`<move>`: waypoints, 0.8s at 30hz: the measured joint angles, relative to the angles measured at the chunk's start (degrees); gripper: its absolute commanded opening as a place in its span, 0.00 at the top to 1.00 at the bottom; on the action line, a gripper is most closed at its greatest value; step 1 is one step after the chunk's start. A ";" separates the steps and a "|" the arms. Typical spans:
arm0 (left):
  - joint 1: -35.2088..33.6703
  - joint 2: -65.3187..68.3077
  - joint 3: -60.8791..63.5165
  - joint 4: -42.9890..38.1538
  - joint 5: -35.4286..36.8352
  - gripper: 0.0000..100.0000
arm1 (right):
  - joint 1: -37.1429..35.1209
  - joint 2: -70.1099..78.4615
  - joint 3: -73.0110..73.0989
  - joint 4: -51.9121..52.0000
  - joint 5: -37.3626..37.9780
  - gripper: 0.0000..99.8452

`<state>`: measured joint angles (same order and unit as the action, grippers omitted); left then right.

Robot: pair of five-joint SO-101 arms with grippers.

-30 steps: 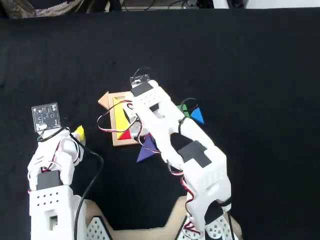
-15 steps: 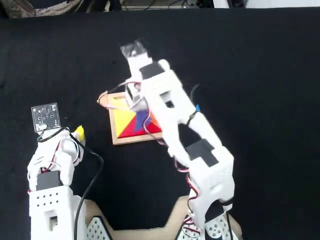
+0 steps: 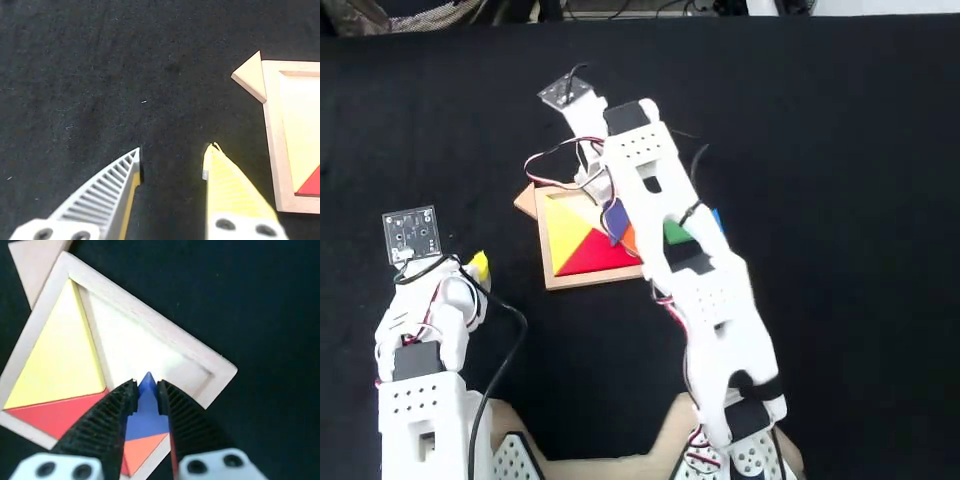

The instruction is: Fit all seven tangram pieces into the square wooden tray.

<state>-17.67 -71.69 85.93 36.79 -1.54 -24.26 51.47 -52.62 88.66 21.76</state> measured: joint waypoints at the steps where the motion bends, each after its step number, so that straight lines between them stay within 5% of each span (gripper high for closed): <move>1: 0.00 0.00 0.00 0.00 0.00 0.79 | 0.00 1.41 -2.64 0.97 0.88 0.93; 6: 0.00 0.00 0.00 0.00 0.00 0.79 | 0.00 8.18 -13.45 6.59 4.22 0.80; 10: 0.00 0.00 0.00 0.00 0.00 0.79 | 0.00 12.13 -19.78 10.20 8.26 0.80; 18: 0.00 0.00 0.00 0.00 0.00 0.79 | 0.62 10.99 -25.85 10.46 7.91 0.99; 24: 0.00 0.00 0.00 0.00 0.00 0.79 | -1.76 2.73 -18.90 10.46 -0.18 0.99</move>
<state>-17.67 -71.69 85.93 36.79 -1.54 -26.02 54.20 -71.52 99.12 21.58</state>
